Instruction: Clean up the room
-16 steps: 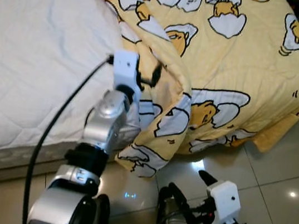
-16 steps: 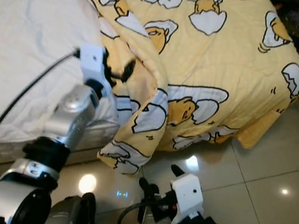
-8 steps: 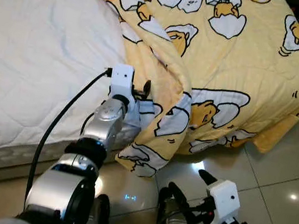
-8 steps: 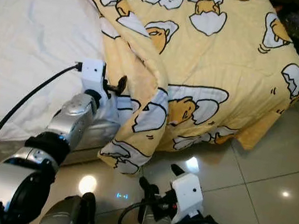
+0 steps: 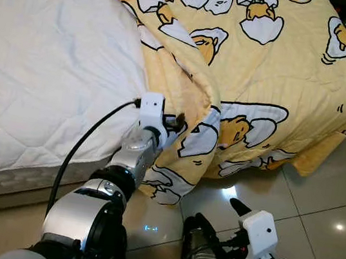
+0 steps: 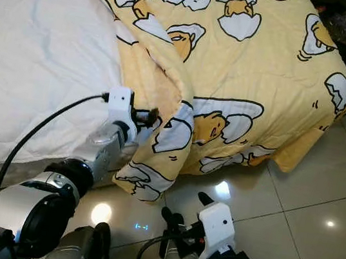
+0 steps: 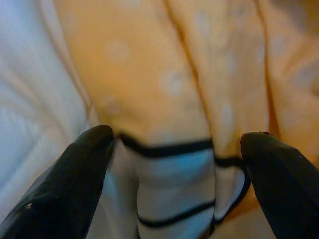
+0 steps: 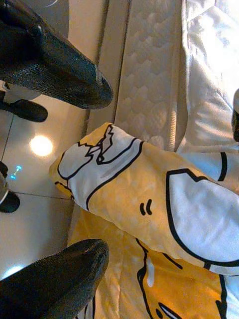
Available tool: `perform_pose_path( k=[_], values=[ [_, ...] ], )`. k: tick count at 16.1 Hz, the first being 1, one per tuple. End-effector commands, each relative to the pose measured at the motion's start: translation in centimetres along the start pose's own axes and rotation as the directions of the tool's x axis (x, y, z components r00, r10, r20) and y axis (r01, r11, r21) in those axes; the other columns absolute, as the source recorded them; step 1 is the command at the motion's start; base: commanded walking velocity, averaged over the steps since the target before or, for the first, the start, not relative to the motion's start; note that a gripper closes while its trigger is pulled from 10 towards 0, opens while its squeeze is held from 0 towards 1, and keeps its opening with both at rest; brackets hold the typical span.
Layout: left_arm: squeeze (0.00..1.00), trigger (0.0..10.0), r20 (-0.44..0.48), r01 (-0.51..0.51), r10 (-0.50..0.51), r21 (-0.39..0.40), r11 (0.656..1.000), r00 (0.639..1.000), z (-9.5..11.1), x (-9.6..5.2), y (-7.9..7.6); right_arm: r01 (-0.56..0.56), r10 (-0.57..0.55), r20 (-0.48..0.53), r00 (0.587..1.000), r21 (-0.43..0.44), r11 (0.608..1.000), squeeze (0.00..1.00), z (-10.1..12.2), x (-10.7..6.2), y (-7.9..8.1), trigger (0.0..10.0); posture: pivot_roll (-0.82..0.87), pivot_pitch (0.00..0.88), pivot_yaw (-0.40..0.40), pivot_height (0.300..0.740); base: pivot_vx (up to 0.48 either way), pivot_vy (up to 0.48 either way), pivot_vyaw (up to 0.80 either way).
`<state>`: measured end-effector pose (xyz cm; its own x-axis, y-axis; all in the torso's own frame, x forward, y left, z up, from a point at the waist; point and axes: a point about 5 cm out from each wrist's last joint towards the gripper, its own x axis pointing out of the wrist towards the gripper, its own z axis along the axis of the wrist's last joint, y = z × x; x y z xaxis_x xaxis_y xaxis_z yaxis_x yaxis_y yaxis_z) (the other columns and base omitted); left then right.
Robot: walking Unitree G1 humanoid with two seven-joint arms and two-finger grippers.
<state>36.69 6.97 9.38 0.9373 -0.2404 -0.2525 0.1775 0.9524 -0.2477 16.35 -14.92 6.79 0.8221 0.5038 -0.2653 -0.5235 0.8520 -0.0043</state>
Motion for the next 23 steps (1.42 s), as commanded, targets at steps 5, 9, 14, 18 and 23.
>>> perform_pose_path(
  k=[5, 9, 14, 18, 23],
  values=[
    [0.0, 10.0, -0.007, -0.079, 0.079, 0.044, 0.996, 0.997, -0.5, -0.1, 0.8, 0.0, 0.0, -0.031, 1.0, 0.004, 1.0, 0.0, -0.6, -0.5, 0.2, 10.0, -0.38, 0.309, 0.003, 0.731, 0.0, 0.0, 0.0],
    [0.0, 10.0, -0.09, -0.08, 0.078, -0.02, 0.997, 0.993, -2.2, -0.4, 0.5, -0.006, 0.006, -0.037, 0.999, 0.007, 1.0, 0.0, -0.8, -0.4, 0.2, 10.0, -0.38, 0.312, 0.0, 0.731, 0.0, 0.0, 0.0],
    [0.0, 0.0, -0.207, -0.102, 0.073, -0.134, 0.986, 0.976, -4.5, -1.0, 0.5, -0.012, 0.012, -0.04, 0.999, 0.003, 1.0, 0.0, -0.8, -0.4, 0.3, 10.0, -0.37, 0.31, 0.0, 0.731, 0.0, 0.0, 0.0],
    [0.0, 0.0, -0.178, -0.083, 0.06, -0.129, 0.988, 0.982, -3.7, -0.8, 0.5, -0.003, 0.003, -0.041, 0.999, -0.001, 1.0, 0.0, -0.8, -0.5, 0.1, 10.0, -0.39, 0.307, 0.0, 0.731, 0.0, 0.0, 0.0],
    [0.0, 0.0, -0.136, -0.06, 0.039, -0.152, 0.987, 0.99, -3.1, -0.6, 0.6, -0.003, 0.003, -0.04, 0.999, -0.008, 1.0, 0.0, -0.7, -0.4, -0.1, 10.0, -0.4, 0.287, -0.004, 0.731, 0.0, 0.0, 0.0]
  ],
)
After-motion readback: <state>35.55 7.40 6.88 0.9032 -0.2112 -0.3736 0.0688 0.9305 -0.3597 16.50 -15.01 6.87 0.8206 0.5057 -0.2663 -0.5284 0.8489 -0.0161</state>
